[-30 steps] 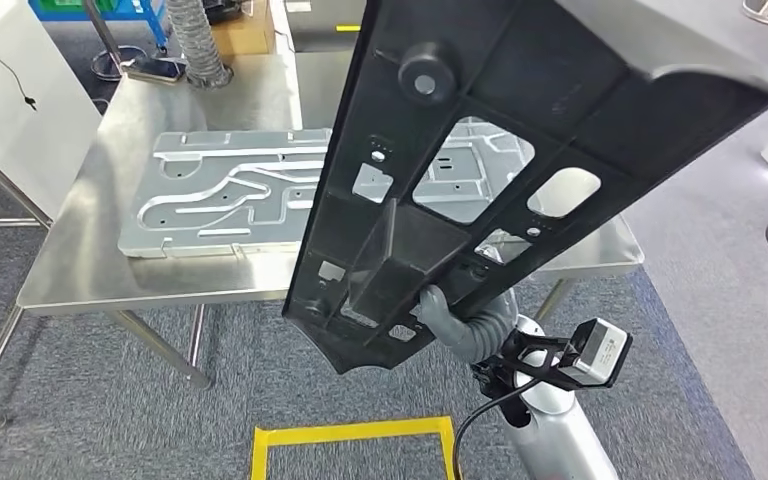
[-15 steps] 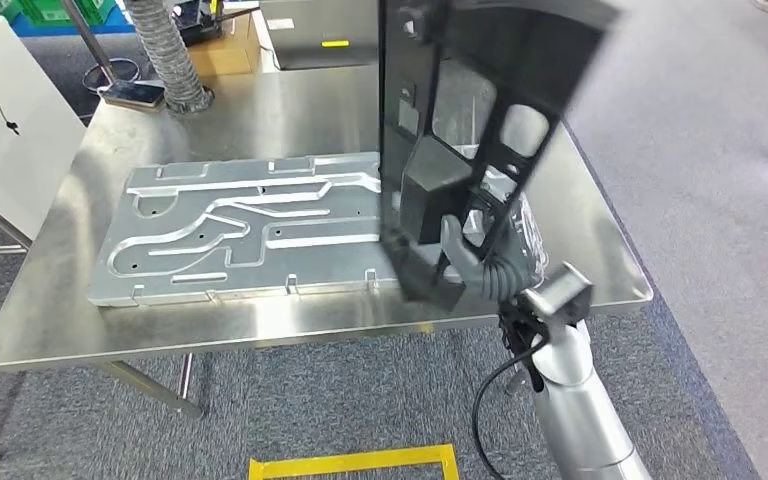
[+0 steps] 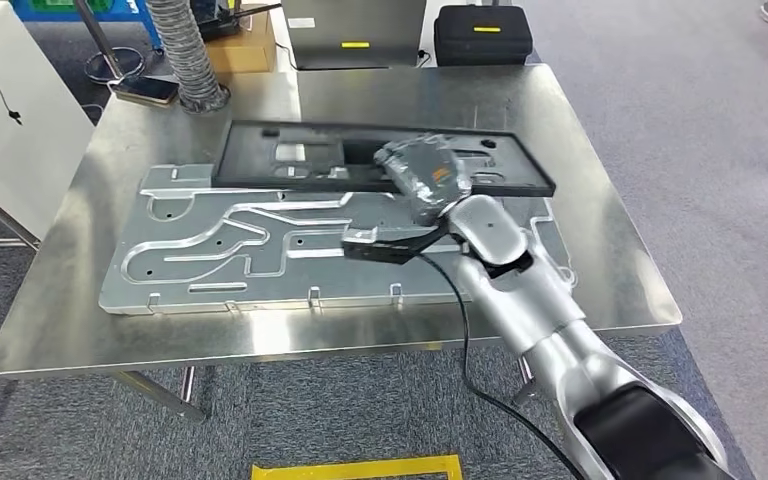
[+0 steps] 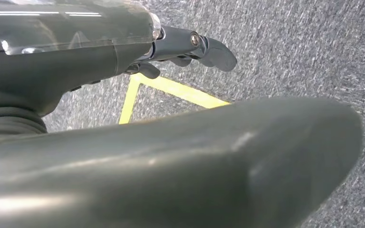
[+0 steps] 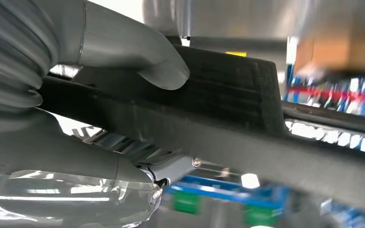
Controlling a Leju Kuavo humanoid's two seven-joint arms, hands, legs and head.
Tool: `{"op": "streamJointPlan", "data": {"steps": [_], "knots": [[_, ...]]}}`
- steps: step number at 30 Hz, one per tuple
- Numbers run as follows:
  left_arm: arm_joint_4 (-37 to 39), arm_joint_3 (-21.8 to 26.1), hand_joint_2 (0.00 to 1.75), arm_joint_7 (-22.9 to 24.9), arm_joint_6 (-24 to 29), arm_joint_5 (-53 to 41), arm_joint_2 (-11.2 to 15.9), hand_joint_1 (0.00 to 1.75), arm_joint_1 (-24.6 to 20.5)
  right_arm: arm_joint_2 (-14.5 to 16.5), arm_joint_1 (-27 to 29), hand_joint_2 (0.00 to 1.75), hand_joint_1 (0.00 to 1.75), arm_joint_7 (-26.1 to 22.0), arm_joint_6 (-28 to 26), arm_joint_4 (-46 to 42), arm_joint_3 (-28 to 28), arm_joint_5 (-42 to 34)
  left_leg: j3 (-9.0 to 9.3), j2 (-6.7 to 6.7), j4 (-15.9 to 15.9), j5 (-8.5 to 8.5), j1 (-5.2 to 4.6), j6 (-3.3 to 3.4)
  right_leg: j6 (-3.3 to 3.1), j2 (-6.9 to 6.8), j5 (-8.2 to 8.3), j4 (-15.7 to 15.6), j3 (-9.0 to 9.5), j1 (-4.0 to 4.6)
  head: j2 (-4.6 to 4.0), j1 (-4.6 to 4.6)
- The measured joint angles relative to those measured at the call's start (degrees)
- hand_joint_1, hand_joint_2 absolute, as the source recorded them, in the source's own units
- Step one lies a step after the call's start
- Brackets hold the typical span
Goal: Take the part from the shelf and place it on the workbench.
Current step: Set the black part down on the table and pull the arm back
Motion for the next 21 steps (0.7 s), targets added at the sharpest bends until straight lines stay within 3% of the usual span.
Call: {"op": "streamJointPlan", "data": {"steps": [2, 5, 7, 9, 11, 12, 13, 14, 15, 17, 18, 21], "knots": [[0.0, -0.1, 0.0, 0.0, -0.1, -0.2, 0.0, 0.0, -0.1, 1.7, -2.5, 1.75, 1.5, 0.3, -0.8, 6.2, 3.1, 3.3, 0.17, -0.25, 0.2, -0.46, -0.11, -0.45, -0.63, 0.02, 3.2, -6.4, 2.19, 0.3, 0.0, 0.0], [0.0, -0.3, 0.0, 0.0, -0.1, -0.5, 0.0, 0.0, -0.1, 4.2, -4.8, 1.75, 1.5, 0.1, -1.4, 13.8, 6.7, 5.6, -0.06, -0.37, 0.2, -0.53, -0.12, -1.33, -1.39, 0.11, 3.04, -9.0, 3.05, 0.76, -0.01, -0.01], [0.0, -0.3, 0.0, -0.1, -0.2, -0.6, 0.1, 0.0, -0.1, 5.0, -5.5, 1.75, 1.5, -0.2, -1.5, 17.3, 8.2, 6.0, -0.25, -0.21, 0.6, -1.12, -0.05, -1.91, -1.88, 0.03, 3.14, -9.7, 3.55, 0.49, 0.01, 0.0], [0.0, -0.3, 0.0, -0.1, -0.2, -0.8, 0.2, 0.0, -0.1, 5.7, -6.0, 1.75, 1.5, -0.5, -1.8, 20.4, 8.9, 5.7, -2.2, 0.05, 5.0, -3.49, 0.04, -2.42, -2.48, -0.1, 3.25, -10.3, 4.16, 0.24, 0.01, 0.0], [0.0, -0.3, 0.0, -0.2, -0.3, -0.9, 0.3, 0.0, 0.0, 6.0, -6.2, 1.75, 1.5, -0.7, -2.3, 23.1, 9.2, 5.1, -5.89, 0.16, 12.3, -6.37, 0.13, -2.86, -2.79, -0.14, 3.14, -10.4, 4.38, 0.31, 0.0, 0.0], [0.0, -0.3, 0.0, -0.2, -0.3, -0.9, 0.3, 0.0, 0.0, 6.0, -6.2, 1.75, 1.5, -0.7, -2.5, 24.3, 9.3, 4.9, -7.35, 0.2, 14.8, -6.85, 0.24, -3.06, -2.78, -0.12, 3.05, -10.4, 4.44, 0.31, 0.0, 0.0], [0.0, -0.3, 0.0, -0.2, -0.3, -0.9, 0.4, 0.0, 0.1, 6.0, -6.1, 1.75, 1.5, -0.7, -2.6, 25.3, 9.3, 4.6, -7.93, 0.26, 15.4, -6.31, 0.4, -3.24, -2.71, -0.08, 2.95, -10.3, 4.49, 0.29, 0.0, 0.0], [0.0, -0.3, 0.0, -0.2, -0.3, -0.9, 0.4, 0.0, 0.2, 6.0, -6.0, 1.75, 1.5, -0.7, -2.7, 26.2, 9.3, 4.3, -7.46, 0.32, 13.9, -4.82, 0.61, -3.38, -2.56, 0.01, 2.81, -10.2, 4.53, 0.22, 0.01, 0.0], [0.0, -0.3, 0.0, -0.2, -0.3, -0.9, 0.5, 0.0, 0.2, 6.0, -6.0, 1.75, 1.5, -0.7, -2.7, 27.0, 9.3, 3.9, -6.06, 0.38, 10.5, -2.67, 0.84, -3.52, -2.33, 0.12, 2.58, -9.9, 4.58, 0.12, 0.01, 0.0], [0.0, -0.3, 0.0, -0.2, -0.3, -0.9, 0.6, 0.0, 0.2, 5.8, -5.9, 1.75, 1.5, -0.6, -2.9, 28.2, 9.1, 3.1, -2.9, 0.35, 3.7, -0.03, 1.0, -3.48, -1.69, 0.31, 2.05, -9.3, 4.51, 0.08, 0.01, -0.01], [0.0, -0.3, 0.0, -0.3, -0.3, -0.9, 0.6, 0.0, 0.2, 5.7, -5.8, 1.75, 1.5, -0.4, -3.1, 28.8, 8.9, 2.8, -1.97, 0.31, 1.8, 0.39, 0.95, -3.22, -1.34, 0.38, 1.9, -9.0, 4.42, 0.16, 0.01, -0.01], [0.0, -0.3, 0.0, -0.4, -0.3, -1.0, 0.8, 0.0, 0.3, 5.0, -5.3, 1.75, 1.5, 0.0, -3.5, 30.1, 8.1, 2.1, -1.66, 0.23, 1.2, 0.24, 0.71, -1.94, -0.45, 0.43, 1.86, -9.0, 4.3, 0.29, 0.01, 0.01]]}}
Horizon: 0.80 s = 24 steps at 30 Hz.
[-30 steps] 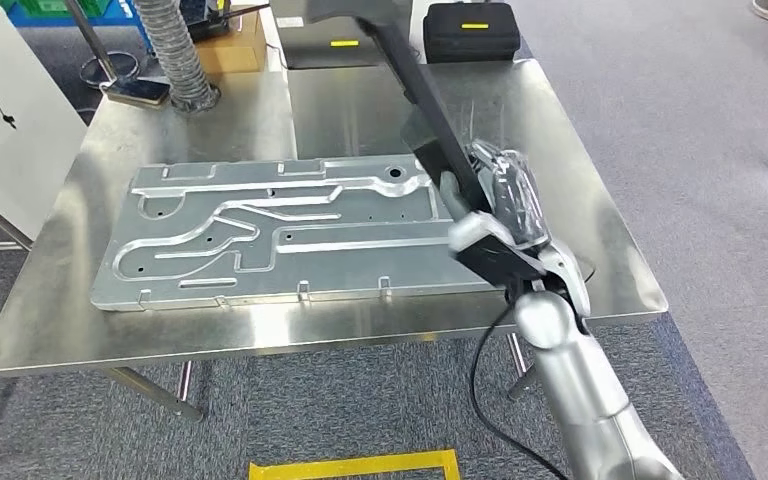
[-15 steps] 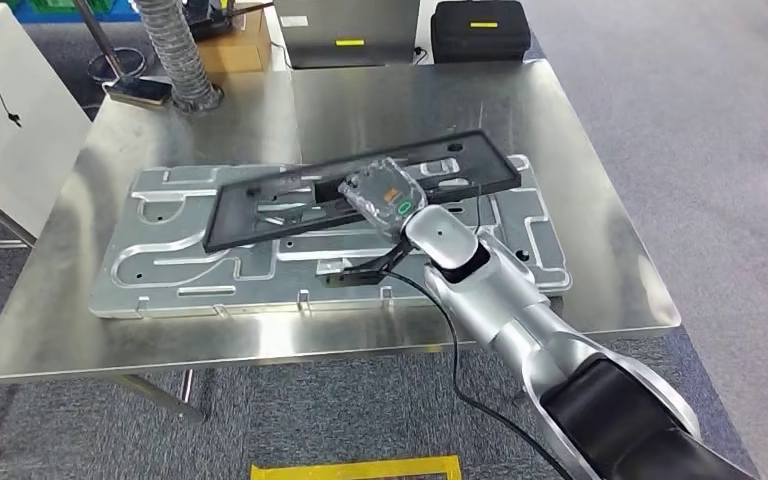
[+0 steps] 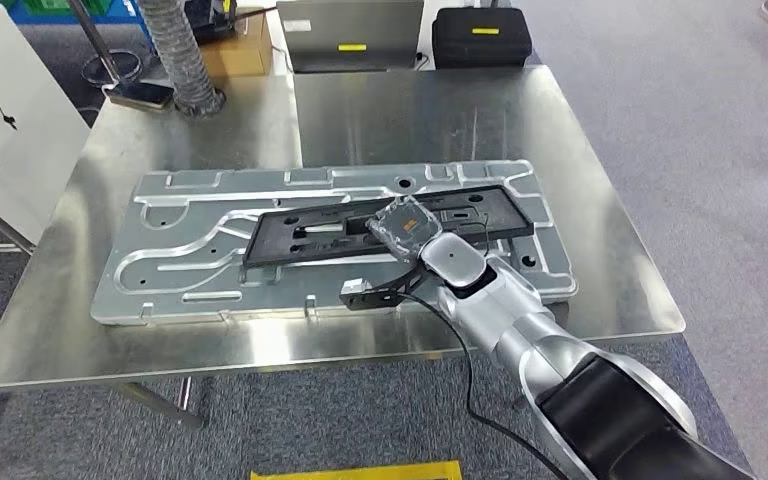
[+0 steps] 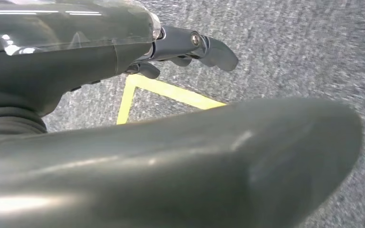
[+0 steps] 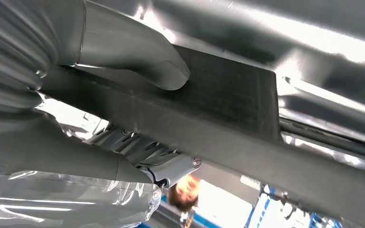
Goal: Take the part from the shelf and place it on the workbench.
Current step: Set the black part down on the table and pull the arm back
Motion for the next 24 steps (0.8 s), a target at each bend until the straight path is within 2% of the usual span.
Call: {"op": "streamJointPlan", "data": {"steps": [2, 3, 5, 6, 7, 8, 9, 10, 12, 13, 15, 17, 19, 21, 22, 23, 24], "knots": [[0.0, 0.0, 0.0, -0.3, -0.1, -0.2, 0.1, 0.0, 0.0, -0.6, 0.3, 1.75, 1.5, 0.3, -0.3, 0.6, -0.6, -0.4, 0.15, 0.04, -0.2, 0.12, -0.01, 0.84, 0.55, -0.13, -1.09, 1.4, -0.48, -0.22, 0.0, 0.0], [0.0, -0.1, 0.0, -0.4, -0.2, -0.3, 0.1, 0.0, 0.0, -0.9, 0.4, 1.75, 1.5, 0.4, -0.5, 0.8, -0.9, -0.5, 0.23, 0.08, -0.4, 0.17, 0.01, 1.19, 0.77, -0.19, -2.43, 3.6, -1.47, -0.28, 0.0, 0.0], [0.0, -0.2, 0.0, -0.9, -0.3, -0.6, 0.2, 0.0, -0.1, -1.5, 0.8, 1.75, 1.5, 0.4, -1.3, 1.2, -1.3, -1.0, 0.25, 0.13, -0.4, 0.14, -0.13, 1.62, 0.94, -0.28, -5.87, 11.1, -5.04, -0.29, 0.0, 0.0], [0.0, -0.4, 0.0, -1.1, -0.4, -0.7, 0.2, 0.0, 0.0, -1.7, 1.2, 1.75, 1.5, 0.3, -1.9, 1.4, -1.6, -1.3, 0.28, 0.12, -0.4, 0.13, -0.24, 1.72, 0.95, -0.28, -6.95, 14.5, -6.73, -0.28, 0.0, 0.0], [0.0, -0.5, 0.0, -1.5, -0.4, -0.9, 0.2, 0.0, 0.0, -2.0, 1.5, 1.75, 1.5, 0.1, -2.5, 1.5, -1.9, -1.7, 0.32, 0.1, -0.4, 0.11, -0.34, 1.78, 0.87, -0.28, -7.08, 16.2, -7.66, -0.27, 0.0, -0.01], [0.0, -0.7, 0.0, -2.0, -0.4, -1.2, 0.2, 0.0, 0.0, -2.2, 1.8, 1.75, 1.5, -0.1, -3.1, 1.6, -2.3, -2.1, 0.4, 0.05, -0.4, 0.1, -0.43, 1.81, 0.69, -0.28, -6.12, 15.7, -7.46, -0.24, 0.0, -0.01], [0.0, -0.9, 0.44, -2.5, -0.3, -1.4, 0.2, 0.0, 0.1, -2.4, 1.9, 1.31, 1.13, -0.5, -3.7, 1.6, -2.6, -2.4, 0.52, 0.0, -0.4, 0.09, -0.53, 1.81, 0.35, -0.28, -4.3, 12.8, -6.11, -0.15, 0.0, -0.01], [0.0, -1.2, 0.87, -3.1, -0.1, -1.7, 0.2, 0.0, 0.1, -2.5, 2.0, 0.87, 0.75, -0.9, -4.2, 1.7, -3.0, -2.6, 0.62, -0.05, -0.4, 0.07, -0.6, 1.8, -0.15, -0.29, -2.28, 8.6, -4.09, 0.05, 0.0, -0.01], [0.0, -1.6, 1.75, -3.8, 0.3, -2.1, 0.1, 0.0, 0.1, -2.7, 2.2, 0.0, 0.0, -1.7, -5.1, 1.8, -3.6, -2.9, 0.65, -0.08, -0.4, 0.02, -0.8, 1.55, -1.05, -0.44, 0.16, 1.8, -0.84, 0.56, 0.0, -0.01], [0.0, -1.8, 1.75, -4.0, 0.6, -2.3, 0.0, 0.0, 0.1, -2.7, 2.3, 0.0, 0.0, -2.1, -5.6, 1.8, -3.9, -3.2, 0.62, -0.05, -0.4, 0.02, -0.79, 1.32, -1.29, -0.49, 0.44, 0.4, -0.21, 0.8, 0.0, -0.01], [0.0, -2.1, 1.75, -4.3, 1.3, -2.5, 0.0, 0.0, 0.2, -2.8, 2.7, 0.0, 0.0, -3.3, -6.4, 1.8, -4.7, -4.1, 0.71, 0.03, -0.6, 0.1, -0.74, 0.68, -1.44, -0.5, 0.6, -0.3, -0.05, 0.87, -0.01, -0.01], [0.0, -2.4, 0.87, -4.5, 1.8, -2.8, 0.1, 0.0, 0.2, -2.9, 3.0, 0.0, 0.0, -4.7, -7.2, 1.8, -5.7, -5.3, 0.59, 0.11, 0.0, -0.59, -0.75, 0.1, -1.79, -0.51, 1.08, -1.2, 0.41, 0.5, -0.01, 0.0], [0.0, -2.7, 0.0, -4.9, 2.1, -2.9, 0.2, 0.0, 0.2, -2.8, 3.3, 0.0, 0.0, -6.5, -7.8, 1.8, -6.9, -7.0, -1.21, 0.15, 4.5, -3.47, -0.66, -0.32, -2.07, -0.57, 1.41, -1.8, 0.77, 0.2, 0.0, 0.0], [0.0, -2.8, 0.0, -5.1, 2.5, -2.9, 0.3, 0.0, 0.2, -2.5, 3.9, 0.0, 0.0, -10.4, -8.2, 1.6, -8.6, -10.7, -4.39, 0.16, 11.8, -6.8, -0.57, -0.74, -2.18, -0.57, 1.42, -1.8, 0.78, 0.2, 0.0, -0.01], [0.0, -2.8, 0.0, -5.0, 2.7, -3.0, 0.3, 0.0, 0.2, -2.3, 4.4, 0.0, 0.0, -13.6, -8.1, 1.4, -9.8, -13.6, -5.38, 0.16, 14.0, -7.32, -0.52, -0.91, -2.17, -0.57, 1.39, -1.8, 0.78, 0.2, 0.0, -0.01], [0.0, -2.8, 0.0, -4.8, 2.9, -3.0, 0.3, 0.0, 0.3, -2.0, 4.8, 0.0, 0.0, -17.3, -7.5, 0.9, -11.1, -17.2, -5.47, 0.17, 14.2, -6.81, -0.45, -1.04, -2.13, -0.55, 1.35, -1.7, 0.78, 0.19, 0.0, -0.01], [0.0, -2.8, 0.0, -4.5, 2.9, -3.1, 0.3, 0.0, 0.3, -1.6, 5.3, 0.0, 0.0, -21.2, -6.1, -0.2, -12.7, -21.7, -4.43, 0.19, 12.1, -5.26, -0.35, -1.12, -2.03, -0.5, 1.28, -1.6, 0.8, 0.15, 0.0, -0.01]]}}
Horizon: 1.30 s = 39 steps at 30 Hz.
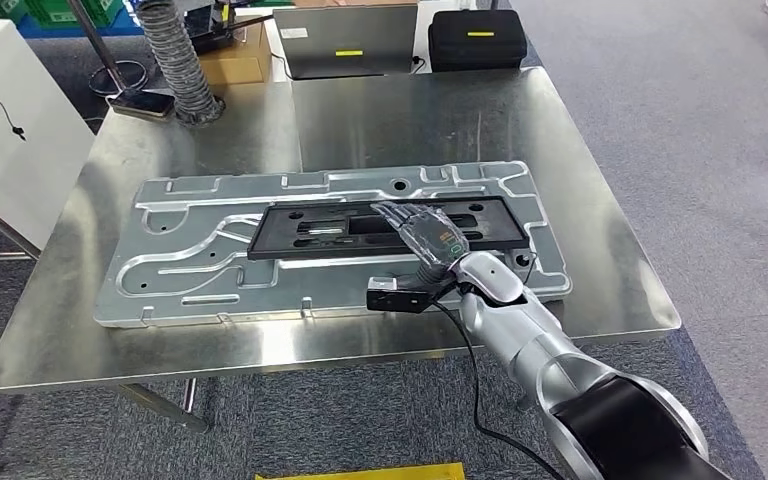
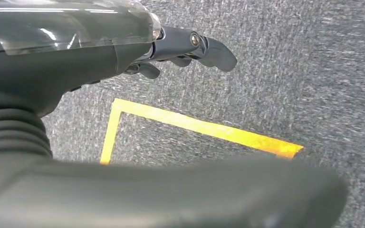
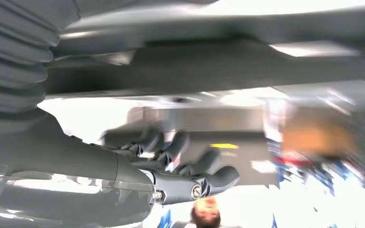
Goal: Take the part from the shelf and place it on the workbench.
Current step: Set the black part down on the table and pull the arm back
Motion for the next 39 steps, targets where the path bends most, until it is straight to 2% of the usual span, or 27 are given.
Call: {"op": "streamJointPlan", "data": {"steps": [2, 3, 4, 6, 8, 10, 12, 13, 14, 15, 17, 19, 21, 23, 24, 25, 27, 28, 29, 30, 31, 32, 33, 34, 35, 37, 39], "knots": [[0.0, 0.0, 0.0, 0.5, 0.0, -0.2, 0.0, 0.0, -0.1, 0.9, 0.6, 0.0, 0.0, -5.8, 3.3, -3.2, -3.1, -7.9, 3.82, 0.07, -7.6, 3.48, 0.15, 0.0, 0.44, 0.14, -0.35, 0.4, -0.03, 0.03, 0.0, 0.0], [0.0, 0.0, 0.0, 0.7, 0.0, -0.2, 0.0, 0.0, -0.2, 1.3, 0.7, 0.0, 0.0, -7.3, 4.9, -5.1, -4.4, -11.1, 5.31, 0.05, -10.6, 4.42, 0.12, 0.25, 0.73, 0.19, -0.51, 0.7, -0.12, 0.12, 0.0, 0.0], [0.0, 0.0, 0.0, 0.8, 0.0, -0.2, 0.0, 0.0, -0.3, 1.6, 1.0, 0.0, 0.0, -8.0, 6.0, -6.8, -5.2, -13.5, 6.11, 0.01, -12.3, 4.71, 0.06, 0.58, 1.01, 0.19, -0.61, 0.9, -0.21, 0.22, 0.0, 0.01], [0.0, 0.0, 0.0, 1.2, -0.1, -0.3, 0.0, 0.0, -0.3, 1.7, 2.2, 0.0, 0.0, -8.3, 8.7, -11.1, -5.8, -19.9, 6.19, -0.12, -12.8, 4.58, -0.11, 1.42, 1.53, 0.14, -0.56, 0.9, -0.35, 0.32, 0.0, 0.01], [0.0, 0.0, 0.0, 1.7, -0.4, -0.3, 0.0, 0.0, -0.2, 1.1, 4.4, 0.0, 0.0, -8.5, 12.6, -19.1, -5.6, -31.7, 6.15, -0.12, -13.0, 4.8, -0.05, 2.2, 2.13, 0.11, -1.33, 1.8, -0.72, 0.13, 0.0, 0.01], [0.0, 0.0, 0.0, 2.0, -0.6, -0.2, -0.1, 0.0, -0.2, -0.2, 6.7, 0.0, 0.0, -8.3, 17.2, -29.6, -5.4, -43.9, 6.12, -0.09, -13.2, 4.95, 0.02, 2.89, 2.63, 0.12, -4.25, 6.4, -2.76, -0.04, 0.0, 0.01], [0.0, 0.0, 0.0, 2.1, -0.7, -0.2, -0.1, 0.0, -0.2, -1.5, 8.5, 0.0, 0.0, -7.9, 21.1, -38.7, -5.9, -49.7, 6.08, -0.07, -13.2, 4.89, -0.07, 3.17, 2.87, 0.13, -7.72, 14.0, -6.26, -0.03, 0.0, 0.0], [0.0, 0.0, 0.0, 2.2, -0.8, -0.1, -0.1, 0.0, -0.2, -2.0, 9.5, 0.0, 0.0, -7.9, 22.6, -42.2, -6.3, -50.9, 6.1, -0.07, -13.2, 4.86, -0.12, 3.21, 2.9, 0.13, -8.42, 16.6, -7.53, -0.03, 0.0, 0.0], [0.0, 0.0, 0.0, 2.3, -1.0, 0.0, -0.1, 0.0, -0.2, -2.4, 10.3, 0.0, 0.0, -8.1, 24.0, -45.2, -6.7, -51.9, 6.13, -0.09, -13.2, 4.84, -0.18, 3.23, 2.83, 0.13, -8.07, 17.3, -7.93, -0.02, 0.0, 0.0], [0.0, 0.0, 0.0, 2.3, -1.3, 0.1, -0.1, 0.0, -0.2, -2.8, 11.1, 0.0, 0.0, -8.3, 25.3, -48.0, -7.2, -53.3, 6.17, -0.12, -13.2, 4.83, -0.26, 3.24, 2.61, 0.13, -6.68, 15.7, -7.24, 0.03, 0.0, 0.0], [0.0, 0.0, 0.0, 2.3, -2.0, 0.6, -0.4, 0.0, -0.2, -3.9, 12.1, 0.0, 0.0, -8.5, 27.4, -53.6, -8.9, -57.0, 6.24, -0.17, -13.2, 4.82, -0.46, 3.22, 1.74, 0.06, -2.9, 8.0, -3.61, 0.31, 0.0, 0.0], [0.0, 0.2, 0.0, 2.1, -2.8, 1.4, -0.7, 0.0, -0.1, -5.6, 12.8, 0.0, 0.0, -8.0, 28.3, -59.1, -12.4, -59.8, 6.21, -0.27, -13.1, 4.76, -0.7, 3.03, 1.07, -0.22, -0.92, 2.0, -0.81, 0.69, 0.0, 0.01], [0.0, 0.5, 0.0, 1.7, -3.2, 2.0, -0.9, 0.0, 0.1, -7.5, 13.6, 0.0, 0.0, -7.3, 29.6, -63.2, -17.7, -60.8, 6.18, -0.35, -13.2, 4.75, -0.71, 2.58, 0.86, -0.44, -0.76, 0.8, -0.24, 0.95, 0.0, 0.01], [0.0, 0.7, 0.0, 1.6, -3.4, 2.1, -1.0, 0.0, 0.3, -8.8, 14.3, 0.0, 0.0, -7.1, 31.2, -65.8, -22.3, -60.8, 6.12, -0.2, -12.8, 4.29, -0.71, 2.01, 0.52, -0.43, -0.34, 0.0, 0.08, 0.56, 0.0, 0.0], [0.0, 0.8, 0.0, 1.6, -3.4, 2.2, -1.1, 0.0, 0.4, -9.0, 14.5, 0.0, 0.0, -7.1, 31.6, -66.7, -23.8, -60.5, 5.71, -0.13, -11.7, 3.38, -0.73, 1.76, 0.29, -0.38, -0.09, -0.4, 0.29, 0.32, 0.0, 0.0], [0.0, 0.9, 0.0, 1.5, -3.5, 2.2, -1.1, 0.0, 0.3, -9.1, 14.7, 0.0, 0.0, -7.1, 31.9, -67.4, -24.7, -60.1, 4.78, -0.06, -9.3, 1.88, -0.7, 1.51, 0.11, -0.35, 0.1, -0.8, 0.48, 0.1, 0.0, 0.0], [0.0, 1.0, 0.0, 1.5, -3.5, 2.2, -1.1, 0.0, 0.1, -9.1, 15.3, 0.0, 0.0, -7.2, 32.1, -68.2, -26.0, -59.5, 1.6, -0.05, -1.9, -1.88, -0.49, 1.1, -0.1, -0.27, 0.14, -0.9, 0.58, 0.13, 0.0, 0.0], [0.0, 1.1, 0.0, 1.5, -3.5, 2.2, -1.1, 0.0, 0.0, -9.1, 15.7, 0.0, 0.0, -7.2, 32.1, -68.5, -26.4, -59.3, 0.07, -0.04, 1.4, -3.18, -0.43, 0.93, -0.11, -0.26, 0.12, -0.8, 0.57, 0.13, 0.0, 0.0], [0.0, 1.2, 0.0, 1.5, -3.5, 2.2, -1.1, 0.0, 0.1, -9.1, 16.0, 0.0, 0.0, -7.2, 32.1, -68.7, -26.8, -59.2, -0.69, -0.03, 3.0, -3.4, -0.38, 0.78, -0.07, -0.25, 0.09, -0.8, 0.55, 0.11, -0.01, 0.0], [0.0, 1.2, 0.0, 1.5, -3.5, 2.2, -1.1, 0.0, 0.1, -9.1, 16.2, 0.0, 0.0, -7.2, 32.0, -68.9, -27.1, -59.1, -0.37, -0.02, 2.4, -2.51, -0.32, 0.69, 0.02, -0.23, 0.03, -0.6, 0.55, 0.08, -0.01, 0.0], [0.0, 1.3, 0.0, 1.5, -3.5, 2.2, -1.1, 0.0, 0.1, -9.1, 16.4, 0.0, 0.0, -7.2, 31.9, -69.1, -27.3, -59.0, 1.08, -0.01, -0.4, -0.68, -0.25, 0.66, 0.17, -0.19, -0.08, -0.5, 0.59, 0.03, -0.01, 0.0], [0.0, 1.4, 0.0, 1.4, -3.6, 2.4, -1.1, 0.0, 0.1, -9.2, 16.5, 0.0, 0.0, -7.0, 31.3, -69.3, -27.7, -58.5, 3.22, 0.01, -4.6, 1.44, -0.17, 0.69, 0.39, -0.15, -0.24, -0.3, 0.63, 0.0, 0.0, 0.0], [0.0, 1.5, 0.0, 1.1, -3.8, 2.8, -1.1, 0.0, 0.0, -9.3, 16.6, 0.0, 0.0, -6.6, 29.4, -69.5, -28.1, -56.9, 5.27, 0.01, -8.6, 2.85, -0.21, 0.85, 0.7, -0.13, -0.44, 0.0, 0.57, 0.1, 0.0, 0.0], [0.0, 1.7, 0.0, 0.6, -4.2, 3.4, -1.1, 0.0, 0.0, -9.8, 17.0, 0.0, 0.0, -5.8, 25.8, -69.6, -28.8, -53.6, 6.73, -0.02, -11.5, 3.69, -0.25, 1.16, 1.02, -0.13, -0.59, 0.2, 0.52, 0.21, 0.0, 0.0], [0.0, 2.0, 0.0, 0.0, -4.7, 4.1, -1.2, 0.0, -0.1, -10.6, 17.7, 0.0, 0.0, -4.8, 20.7, -69.6, -29.9, -49.2, 7.44, -0.14, -12.9, 3.89, -0.3, 1.53, 1.37, -0.21, -0.7, 0.3, 0.48, 0.35, -0.01, 0.01], [0.0, 2.7, 0.0, -0.8, -5.5, 5.1, -1.3, 0.0, 0.2, -13.6, 20.3, 0.0, 0.0, -3.1, 8.9, -68.8, -33.6, -39.1, 7.52, -0.55, -13.2, 3.9, -0.39, 2.42, 2.04, -0.57, -0.7, 0.2, 0.65, 0.42, 0.0, 0.01], [0.0, 3.3, 0.0, -0.6, -5.7, 5.6, -1.5, 0.0, 0.6, -17.5, 24.4, 0.0, 0.0, -2.0, -0.6, -66.5, -39.0, -30.6, 7.6, -0.82, -13.5, 4.29, -0.28, 3.21, 2.76, -0.62, -1.79, 1.1, 0.64, 0.19, 0.0, 0.01]]}}
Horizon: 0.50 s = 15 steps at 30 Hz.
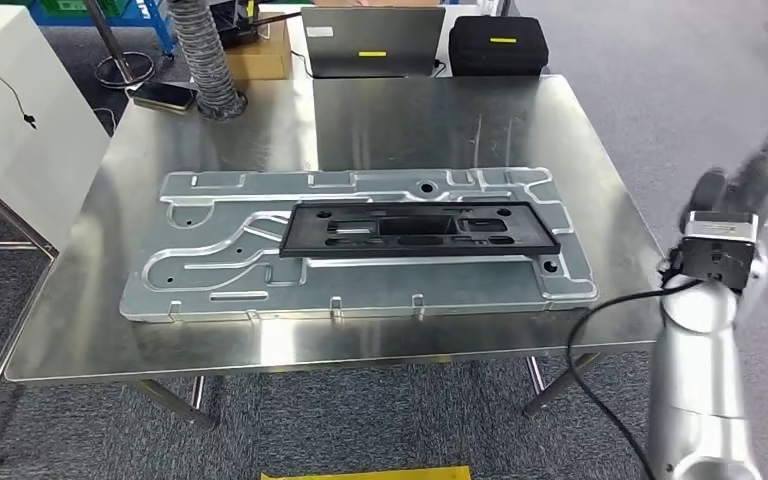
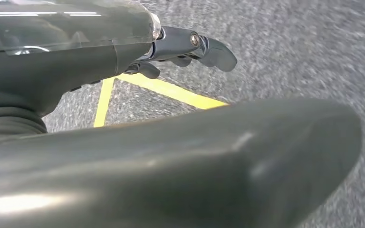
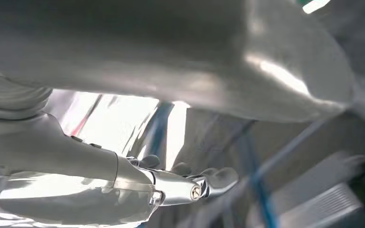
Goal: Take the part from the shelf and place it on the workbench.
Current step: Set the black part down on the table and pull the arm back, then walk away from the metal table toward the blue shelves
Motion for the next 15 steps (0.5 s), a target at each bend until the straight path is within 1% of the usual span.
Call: {"op": "streamJointPlan", "data": {"steps": [1, 2, 3, 4, 5, 6, 7, 8, 9, 10, 11, 13, 14, 15], "knots": [[0.0, 0.2, 0.0, 0.2, 0.0, 0.1, -0.1, 0.0, 0.1, -2.0, 2.7, 0.0, 0.0, 0.4, -4.0, 1.8, -3.2, 3.8, -0.01, -0.1, -0.2, 0.22, 0.09, 0.34, 0.36, 0.15, -1.5, 1.9, -0.65, -0.11, 0.0, 0.01], [0.0, 0.5, 0.0, 0.5, 0.0, 0.2, -0.1, 0.0, 0.2, -3.6, 6.0, 0.0, 0.0, 0.3, -7.3, 3.9, -6.7, 6.8, -0.1, -0.26, -0.2, 0.34, 0.13, 0.57, 0.69, 0.34, -3.58, 4.9, -1.84, -0.22, 0.0, 0.01], [0.0, 0.7, 0.0, 0.7, 0.0, 0.2, -0.1, 0.0, 0.3, -4.8, 9.5, 0.0, 0.0, 0.1, -9.9, 6.1, -10.2, 9.2, -0.25, -0.46, -0.2, 0.41, 0.1, 0.72, 0.96, 0.45, -5.7, 8.7, -3.43, -0.27, 0.01, 0.01], [0.0, 1.0, 0.0, 0.9, 0.1, 0.2, -0.1, 0.0, 0.4, -5.6, 12.9, 0.0, 0.0, -0.1, -11.9, 8.3, -13.7, 11.3, -0.41, -0.65, -0.2, 0.43, 0.04, 0.78, 1.13, 0.5, -7.33, 12.3, -4.96, -0.34, 0.01, 0.02], [0.0, 1.2, 0.0, 1.0, 0.2, 0.2, -0.1, 0.0, 0.6, -5.8, 16.0, 0.0, 0.0, 0.1, -13.1, 10.4, -17.1, 13.9, -0.55, -0.75, -0.1, 0.44, -0.05, 0.8, 1.19, 0.52, -7.95, 14.3, -5.84, -0.4, 0.01, 0.02], [0.0, 1.3, 0.0, 1.0, 0.2, 0.2, -0.1, 0.0, 0.8, -5.6, 18.6, 0.0, 0.0, 0.7, -13.8, 12.3, -20.3, 17.2, -0.69, -0.74, -0.1, 0.44, -0.16, 0.81, 1.15, 0.52, -7.46, 14.2, -5.72, -0.46, 0.01, 0.02], [0.0, 1.4, 0.0, 1.0, 0.1, 0.2, -0.1, 0.0, 0.8, -5.2, 20.7, 0.0, 0.0, 1.2, -14.3, 14.2, -23.3, 21.1, -0.79, -0.66, 0.0, 0.44, -0.27, 0.8, 1.02, 0.52, -6.05, 11.9, -4.46, -0.5, 0.01, 0.02], [0.0, 1.4, 0.0, 0.8, 0.0, 0.1, -0.1, 0.0, 0.8, -4.5, 22.3, 0.0, 0.0, 1.5, -14.6, 16.2, -26.4, 25.3, -0.86, -0.53, 0.1, 0.44, -0.36, 0.78, 0.81, 0.49, -4.21, 7.9, -2.28, -0.52, 0.01, 0.02], [0.0, 1.5, 0.0, 0.6, -0.3, 0.1, -0.1, 0.0, 0.8, -3.7, 23.4, 0.0, 0.0, 1.5, -15.0, 18.0, -29.2, 29.1, -0.91, -0.37, 0.1, 0.45, -0.49, 0.69, 0.56, 0.49, -2.75, 3.9, -0.17, -0.46, 0.01, 0.01], [0.0, 1.5, 0.0, 0.3, -0.5, -0.1, -0.1, 0.0, 0.7, -2.8, 24.2, 0.0, 0.0, 1.5, -15.3, 19.9, -31.9, 32.6, -0.92, -0.24, 0.1, 0.48, -0.61, 0.53, 0.28, 0.54, -1.66, 0.9, 1.39, -0.34, 0.01, 0.01], [0.0, 1.5, 0.0, 0.1, -0.7, -0.2, -0.1, 0.0, 0.6, -1.9, 24.8, 0.0, 0.0, 1.8, -15.6, 21.9, -34.6, 35.7, -0.93, -0.14, 0.1, 0.57, -0.7, 0.27, 0.0, 0.59, -1.13, -0.7, 2.17, -0.19, 0.0, 0.01], [0.0, 1.5, 0.0, 0.0, -0.9, -0.5, -0.1, 0.0, 0.6, -0.3, 25.7, 0.0, 0.0, 2.4, -15.9, 25.9, -39.4, 40.5, -0.91, -0.08, 0.0, 0.89, -0.72, -0.37, -0.56, 0.69, -0.68, -1.1, 2.08, 0.1, 0.0, 0.01], [0.0, 1.5, 0.0, 0.1, -0.9, -0.7, -0.1, 0.0, 0.6, 0.3, 26.0, 0.0, 0.0, 2.5, -16.0, 28.1, -41.6, 42.1, -0.92, -0.04, -0.1, 0.98, -0.72, -0.72, -0.94, 0.65, -0.39, -1.2, 1.96, -0.04, 0.0, 0.01], [0.0, 1.5, 0.0, 0.1, -0.9, -0.8, -0.1, 0.0, 0.7, 0.8, 26.1, 0.0, 0.0, 2.3, -16.2, 30.1, -43.6, 43.1, -1.12, 0.06, 0.4, 0.34, -0.72, -1.08, -1.35, 0.58, 0.01, -1.4, 1.77, -0.18, 0.0, 0.01]]}}
